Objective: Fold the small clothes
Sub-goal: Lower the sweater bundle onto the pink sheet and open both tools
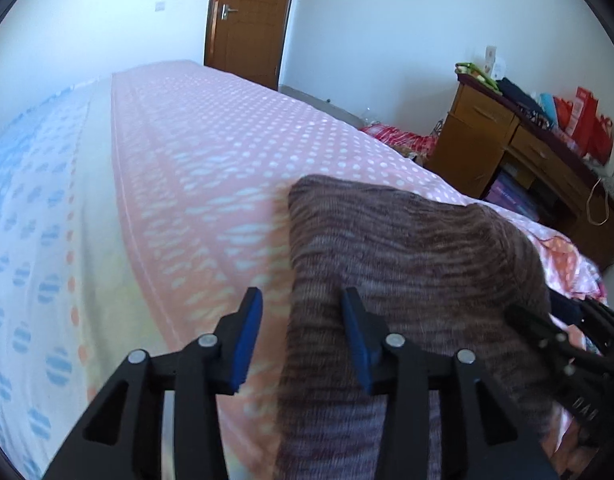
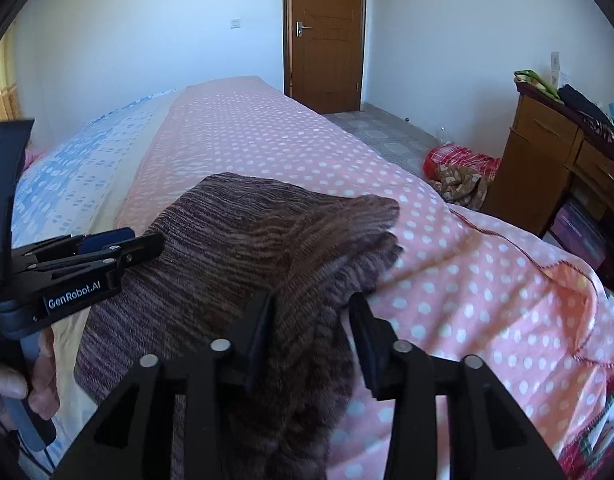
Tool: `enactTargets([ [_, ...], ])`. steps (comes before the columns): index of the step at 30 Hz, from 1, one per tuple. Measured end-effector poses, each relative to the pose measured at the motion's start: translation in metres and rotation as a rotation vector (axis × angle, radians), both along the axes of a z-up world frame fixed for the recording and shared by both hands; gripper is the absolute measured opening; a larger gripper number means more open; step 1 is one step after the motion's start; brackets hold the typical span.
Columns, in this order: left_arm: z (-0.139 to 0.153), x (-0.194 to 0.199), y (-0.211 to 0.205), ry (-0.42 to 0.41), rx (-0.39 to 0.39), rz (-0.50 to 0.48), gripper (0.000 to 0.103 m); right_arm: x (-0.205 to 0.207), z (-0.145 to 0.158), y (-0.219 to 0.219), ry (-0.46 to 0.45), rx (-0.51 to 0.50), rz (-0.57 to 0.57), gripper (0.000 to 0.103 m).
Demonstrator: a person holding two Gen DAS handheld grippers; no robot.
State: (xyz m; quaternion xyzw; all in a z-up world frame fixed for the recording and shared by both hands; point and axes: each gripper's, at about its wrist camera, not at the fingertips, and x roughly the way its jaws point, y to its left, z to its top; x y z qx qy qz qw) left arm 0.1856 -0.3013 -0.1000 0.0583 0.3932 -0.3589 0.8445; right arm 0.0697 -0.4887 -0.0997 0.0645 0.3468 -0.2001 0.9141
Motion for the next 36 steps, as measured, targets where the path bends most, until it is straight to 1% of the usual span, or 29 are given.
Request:
enactTargets([
  [2, 0.002, -0.01, 0.008, -0.001, -0.01, -0.006, 0.05, -0.02, 0.008, 0.001, -0.027, -0.025, -0.053, 0.046],
  [4, 0.007, -0.023, 0.015, -0.011, -0.02, -0.009, 0.056, -0.039, 0.015, 0.009, -0.052, -0.066, -0.115, 0.046],
  [5, 0.009, -0.029, 0.015, -0.006, -0.029, -0.013, 0.064, -0.048, 0.019, 0.016, -0.07, -0.066, -0.119, 0.046],
  [6, 0.009, -0.034, 0.016, 0.005, -0.04, -0.014, 0.069, -0.051, 0.021, 0.022, -0.08, -0.053, -0.1, 0.046],
  [8, 0.01, -0.041, 0.016, 0.006, -0.046, -0.026, 0.069, -0.057, 0.026, 0.042, -0.105, -0.063, -0.063, 0.044],
  [9, 0.01, -0.049, 0.015, -0.007, -0.034, -0.042, 0.069, -0.057, 0.027, 0.051, -0.111, -0.072, -0.047, 0.04],
  [10, 0.011, -0.053, 0.013, -0.019, -0.017, -0.049, 0.069, -0.054, 0.028, 0.059, -0.108, -0.082, -0.025, 0.034],
  [12, 0.008, -0.061, 0.007, -0.05, 0.033, -0.055, 0.069, -0.045, 0.025, 0.069, -0.087, -0.086, 0.002, 0.033],
  [14, 0.005, -0.066, 0.003, -0.058, 0.062, -0.064, 0.069, -0.039, 0.018, 0.068, -0.063, -0.051, 0.003, 0.033],
  [18, -0.006, -0.069, 0.002, -0.049, 0.116, -0.064, 0.069, -0.037, -0.016, 0.057, 0.028, 0.077, -0.042, 0.033],
  [19, -0.009, -0.069, 0.002, -0.043, 0.131, -0.062, 0.069, -0.04, -0.022, 0.055, 0.036, 0.092, -0.049, 0.033],
  [21, -0.017, -0.069, 0.002, -0.027, 0.15, -0.062, 0.07, -0.048, -0.022, 0.05, 0.022, 0.115, -0.06, 0.032],
  [22, -0.019, -0.07, 0.003, -0.018, 0.152, -0.063, 0.071, -0.05, -0.022, 0.048, 0.029, 0.135, -0.06, 0.032],
  [24, -0.021, -0.069, 0.003, -0.01, 0.148, -0.06, 0.073, -0.052, -0.02, 0.044, 0.029, 0.17, -0.042, 0.032],
  [25, -0.021, -0.069, 0.004, -0.012, 0.144, -0.06, 0.073, -0.054, -0.015, 0.042, 0.01, 0.193, -0.035, 0.033],
  [26, -0.02, -0.068, 0.003, -0.016, 0.145, -0.06, 0.076, -0.058, -0.009, 0.037, -0.026, 0.22, -0.026, 0.035],
  [27, -0.021, -0.068, 0.003, -0.019, 0.147, -0.057, 0.078, -0.06, 0.001, 0.03, -0.067, 0.239, -0.024, 0.039],
  [28, -0.021, -0.067, 0.003, -0.017, 0.144, -0.055, 0.079, -0.059, 0.011, 0.021, -0.102, 0.25, -0.033, 0.056],
  [29, -0.021, -0.066, 0.003, -0.011, 0.136, -0.055, 0.079, -0.055, 0.017, 0.012, -0.121, 0.262, -0.042, 0.076],
  [30, -0.02, -0.065, 0.005, 0.0, 0.116, -0.051, 0.079, -0.05, 0.023, 0.0, -0.142, 0.28, -0.054, 0.08],
  [33, -0.015, -0.065, 0.006, 0.006, 0.062, -0.048, 0.079, -0.025, 0.029, -0.041, -0.156, 0.333, -0.07, 0.08],
  [34, -0.013, -0.066, 0.004, 0.001, 0.048, -0.059, 0.079, -0.013, 0.025, -0.055, -0.145, 0.374, -0.073, 0.08],
  [36, -0.01, -0.069, -0.005, -0.022, 0.051, -0.084, 0.079, 0.009, 0.011, -0.078, -0.105, 0.485, -0.074, 0.079],
])
